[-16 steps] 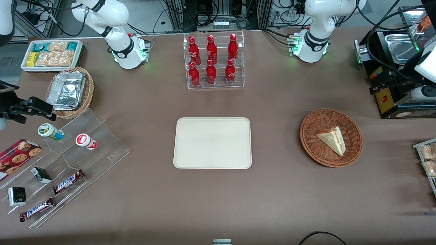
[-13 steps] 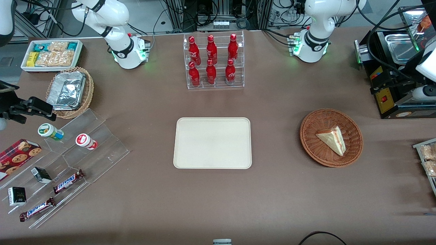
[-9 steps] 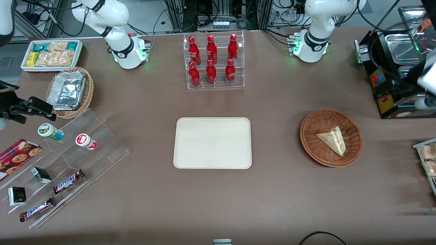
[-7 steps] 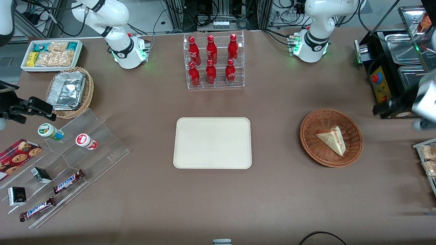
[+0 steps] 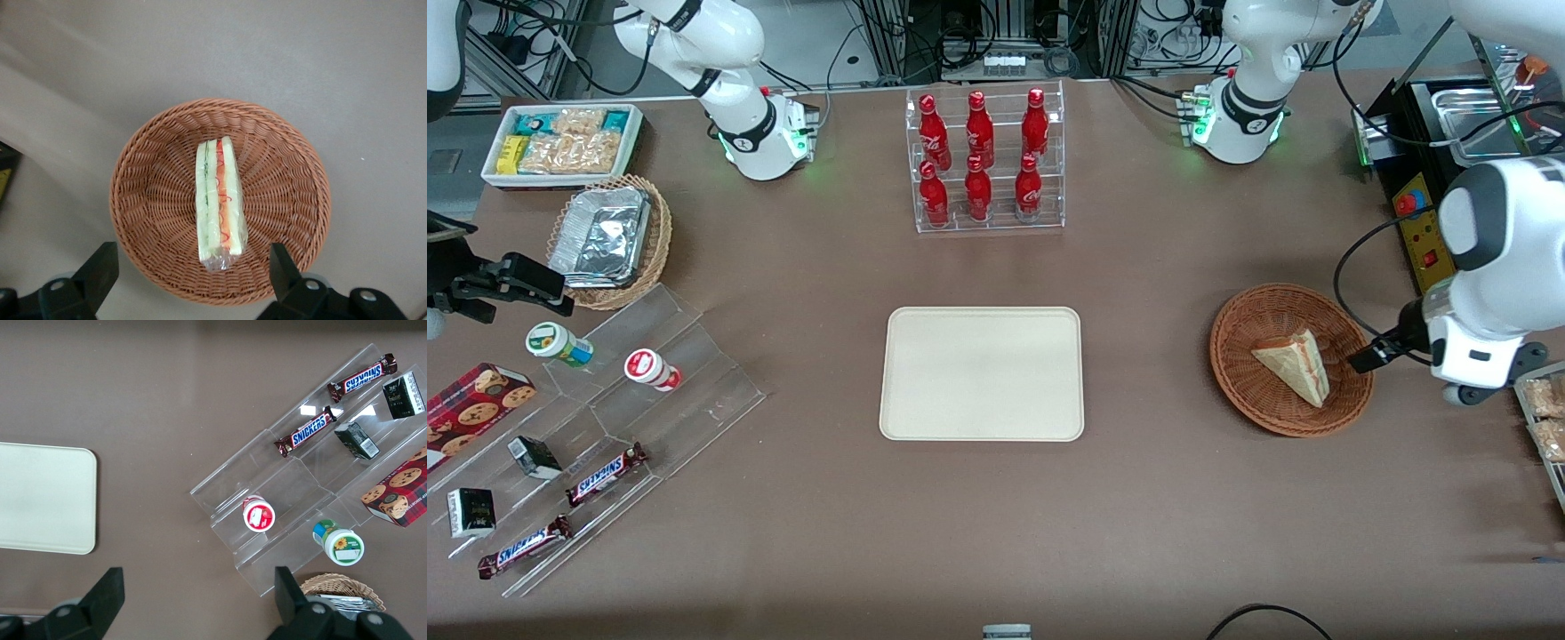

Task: Place sandwich from basket to tray
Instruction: 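Lower the open left gripper over the sandwich in the wicker basket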

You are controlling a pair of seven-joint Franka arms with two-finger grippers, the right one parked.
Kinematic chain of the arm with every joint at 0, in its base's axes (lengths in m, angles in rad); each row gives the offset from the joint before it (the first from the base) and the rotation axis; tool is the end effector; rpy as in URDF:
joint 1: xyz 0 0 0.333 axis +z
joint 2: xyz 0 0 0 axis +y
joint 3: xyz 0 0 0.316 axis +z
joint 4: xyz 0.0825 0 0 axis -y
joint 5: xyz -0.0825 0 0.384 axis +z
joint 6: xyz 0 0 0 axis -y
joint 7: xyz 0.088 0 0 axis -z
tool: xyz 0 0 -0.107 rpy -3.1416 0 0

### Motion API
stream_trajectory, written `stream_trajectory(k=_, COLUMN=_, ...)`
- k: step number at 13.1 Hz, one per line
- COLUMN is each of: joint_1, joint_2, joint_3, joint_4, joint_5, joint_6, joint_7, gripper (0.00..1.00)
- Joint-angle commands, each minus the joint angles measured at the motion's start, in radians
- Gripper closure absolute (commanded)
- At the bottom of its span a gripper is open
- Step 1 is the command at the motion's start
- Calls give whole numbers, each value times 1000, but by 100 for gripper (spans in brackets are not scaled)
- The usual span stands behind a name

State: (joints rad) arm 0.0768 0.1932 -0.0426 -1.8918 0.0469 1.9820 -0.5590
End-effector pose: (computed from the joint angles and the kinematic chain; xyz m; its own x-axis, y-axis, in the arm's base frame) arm 0.5926 0.0242 0.3949 0.8369 0.5429 -0.0699 0.5376 -0.8392 -0.0822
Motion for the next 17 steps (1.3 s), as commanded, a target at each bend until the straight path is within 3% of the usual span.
stream_trajectory(k=1, joint_1=0, joint_2=-37, joint_3=-2, joint_4=-110, joint_5=8, joint_6=84, joint_7=-134, gripper=0)
stream_trajectory(k=6, joint_1=-12, joint_2=-37, joint_3=-2, joint_4=-266, joint_5=8, joint_6=297, joint_7=-369, gripper=0)
stream_trajectory(k=17, joint_1=-41, joint_2=-12, joint_3=-5, joint_4=-438, joint_5=10, joint_6=537, joint_7=-387, gripper=3)
